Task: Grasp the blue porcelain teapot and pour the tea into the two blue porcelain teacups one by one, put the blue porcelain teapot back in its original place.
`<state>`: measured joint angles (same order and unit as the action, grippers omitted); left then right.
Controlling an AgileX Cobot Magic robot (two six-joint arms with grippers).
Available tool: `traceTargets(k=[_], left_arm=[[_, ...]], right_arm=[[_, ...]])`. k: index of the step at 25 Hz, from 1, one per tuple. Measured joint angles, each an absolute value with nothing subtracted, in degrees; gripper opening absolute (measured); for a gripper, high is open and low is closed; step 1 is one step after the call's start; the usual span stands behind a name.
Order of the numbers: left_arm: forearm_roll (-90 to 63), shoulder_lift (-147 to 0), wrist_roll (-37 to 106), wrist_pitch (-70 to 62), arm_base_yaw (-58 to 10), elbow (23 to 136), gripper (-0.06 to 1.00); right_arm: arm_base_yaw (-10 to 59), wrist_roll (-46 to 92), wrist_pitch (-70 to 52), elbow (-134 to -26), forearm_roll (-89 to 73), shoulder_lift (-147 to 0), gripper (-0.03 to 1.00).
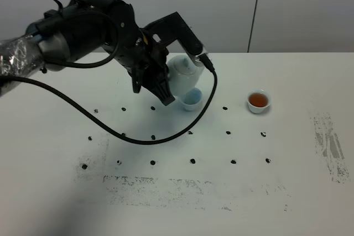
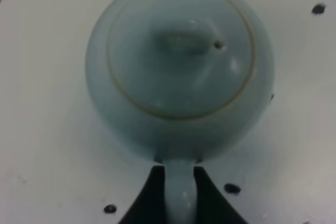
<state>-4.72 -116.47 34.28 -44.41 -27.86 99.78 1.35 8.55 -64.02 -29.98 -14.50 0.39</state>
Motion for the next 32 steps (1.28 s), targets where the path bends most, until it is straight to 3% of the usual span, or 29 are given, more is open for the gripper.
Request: traceTargets(k=[11, 21, 32], left_arm=[[-3.32, -115.76, 51.65, -47.32, -19.90, 99.78, 0.08], [-3.49, -120.58, 71.84, -42.51, -18.88, 101.17, 0.08], [-3.44, -126.02, 77.16, -41.41, -20.38, 107.56, 0.08]], right_arm=[[1.35, 8.55, -64.02, -29.98, -14.50, 0.39, 0.21], [1.35, 8.55, -64.02, -29.98, -14.50, 0.39, 0.21], [1.35, 8.55, -64.02, -29.98, -14.50, 0.39, 0.21]])
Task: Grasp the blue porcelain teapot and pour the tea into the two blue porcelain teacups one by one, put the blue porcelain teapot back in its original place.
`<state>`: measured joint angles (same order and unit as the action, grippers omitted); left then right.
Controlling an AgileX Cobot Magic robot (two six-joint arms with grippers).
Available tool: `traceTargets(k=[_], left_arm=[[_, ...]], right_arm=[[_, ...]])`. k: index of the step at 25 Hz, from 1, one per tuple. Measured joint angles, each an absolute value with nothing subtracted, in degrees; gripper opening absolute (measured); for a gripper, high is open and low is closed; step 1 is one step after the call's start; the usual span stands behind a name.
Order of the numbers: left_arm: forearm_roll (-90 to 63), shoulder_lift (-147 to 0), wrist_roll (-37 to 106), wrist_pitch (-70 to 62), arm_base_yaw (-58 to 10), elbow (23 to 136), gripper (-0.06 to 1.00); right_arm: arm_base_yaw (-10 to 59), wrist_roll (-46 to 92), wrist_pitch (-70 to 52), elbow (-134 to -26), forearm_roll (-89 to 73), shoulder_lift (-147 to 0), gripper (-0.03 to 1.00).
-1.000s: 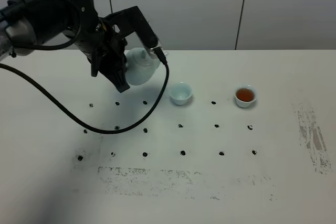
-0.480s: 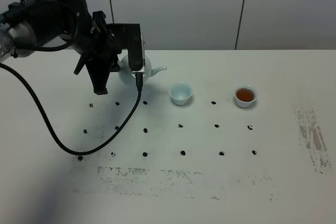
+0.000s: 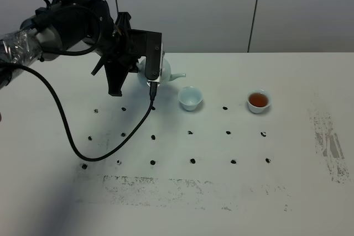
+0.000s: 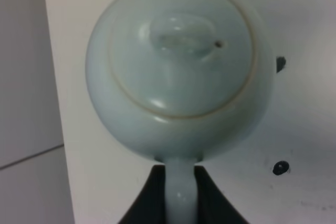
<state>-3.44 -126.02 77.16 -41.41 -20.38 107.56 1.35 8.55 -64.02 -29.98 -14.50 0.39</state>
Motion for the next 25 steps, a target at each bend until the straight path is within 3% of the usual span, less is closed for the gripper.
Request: traceTargets(k=[25], left_arm=[[11.71, -127.16, 78.82, -41.23, -26.20, 107.78, 0.08]], right_arm=[[1.35, 8.55, -64.02, -29.98, -14.50, 0.39, 0.21]])
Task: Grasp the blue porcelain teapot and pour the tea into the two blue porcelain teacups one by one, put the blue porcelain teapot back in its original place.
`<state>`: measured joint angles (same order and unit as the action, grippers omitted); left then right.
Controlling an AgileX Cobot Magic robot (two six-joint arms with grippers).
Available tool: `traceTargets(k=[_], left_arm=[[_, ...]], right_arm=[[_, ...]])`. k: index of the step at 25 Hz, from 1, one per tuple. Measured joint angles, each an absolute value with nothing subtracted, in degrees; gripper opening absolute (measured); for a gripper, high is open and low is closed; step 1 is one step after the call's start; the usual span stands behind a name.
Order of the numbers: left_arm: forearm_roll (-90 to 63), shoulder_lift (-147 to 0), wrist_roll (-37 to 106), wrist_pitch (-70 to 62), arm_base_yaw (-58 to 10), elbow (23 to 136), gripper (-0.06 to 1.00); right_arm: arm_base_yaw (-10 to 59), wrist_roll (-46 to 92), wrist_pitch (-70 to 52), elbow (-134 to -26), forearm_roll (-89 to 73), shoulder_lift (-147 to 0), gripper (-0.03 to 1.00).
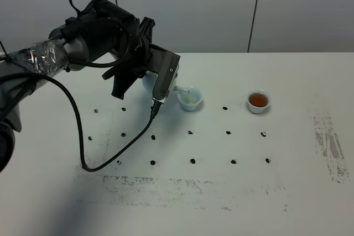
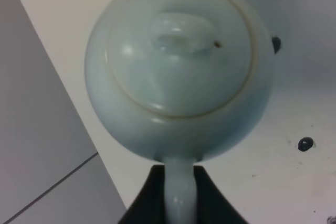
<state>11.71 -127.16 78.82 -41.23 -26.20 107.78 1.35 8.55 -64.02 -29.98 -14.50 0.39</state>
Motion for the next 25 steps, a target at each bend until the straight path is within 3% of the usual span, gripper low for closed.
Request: traceTargets(k=[25], left_arm=[[20.96, -127.16, 78.60, -38.36, -27.76, 107.78, 0.08]], right_arm=[[1.35, 8.55, -64.02, -29.98, -14.50, 0.39, 0.21]])
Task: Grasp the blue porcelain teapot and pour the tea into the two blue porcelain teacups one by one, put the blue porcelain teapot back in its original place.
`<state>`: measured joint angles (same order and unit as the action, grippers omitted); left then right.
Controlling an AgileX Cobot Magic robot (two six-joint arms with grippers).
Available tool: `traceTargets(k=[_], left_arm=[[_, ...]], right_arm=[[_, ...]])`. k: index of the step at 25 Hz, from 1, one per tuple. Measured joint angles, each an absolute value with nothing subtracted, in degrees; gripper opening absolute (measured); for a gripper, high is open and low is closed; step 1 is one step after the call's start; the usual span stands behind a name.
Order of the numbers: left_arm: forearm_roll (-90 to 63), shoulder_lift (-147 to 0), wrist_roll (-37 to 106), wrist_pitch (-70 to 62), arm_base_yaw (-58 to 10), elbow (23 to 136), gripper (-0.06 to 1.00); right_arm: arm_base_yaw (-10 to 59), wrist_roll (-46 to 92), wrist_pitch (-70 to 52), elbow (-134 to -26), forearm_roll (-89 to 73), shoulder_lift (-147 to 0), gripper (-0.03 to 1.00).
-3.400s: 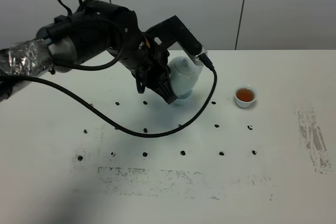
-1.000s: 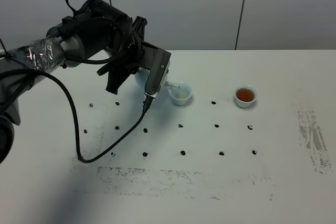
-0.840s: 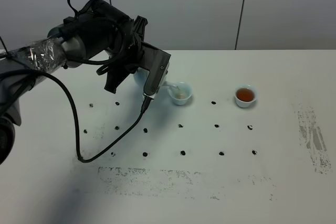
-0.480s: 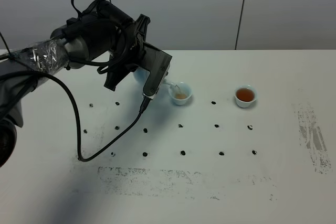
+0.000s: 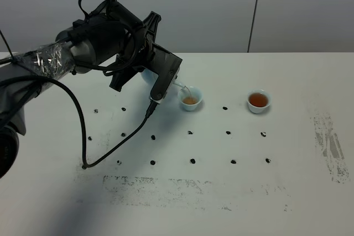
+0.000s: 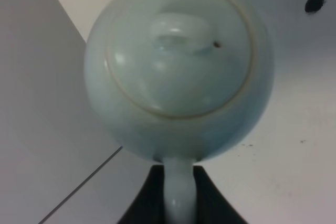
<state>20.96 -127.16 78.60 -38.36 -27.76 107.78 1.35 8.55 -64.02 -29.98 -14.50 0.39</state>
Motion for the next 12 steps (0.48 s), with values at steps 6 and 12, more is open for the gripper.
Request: traceTargets(k=[6, 12], left_arm=[[21.48, -127.16, 78.60, -38.21, -27.85, 107.78, 0.08], [22.66, -127.16, 78.65, -37.89, -28.15, 107.78, 0.08]], right_arm=[[1.35, 8.55, -64.02, -29.98, -14.50, 0.39, 0.21], [1.35, 8.55, -64.02, -29.98, -14.50, 0.39, 0.21]])
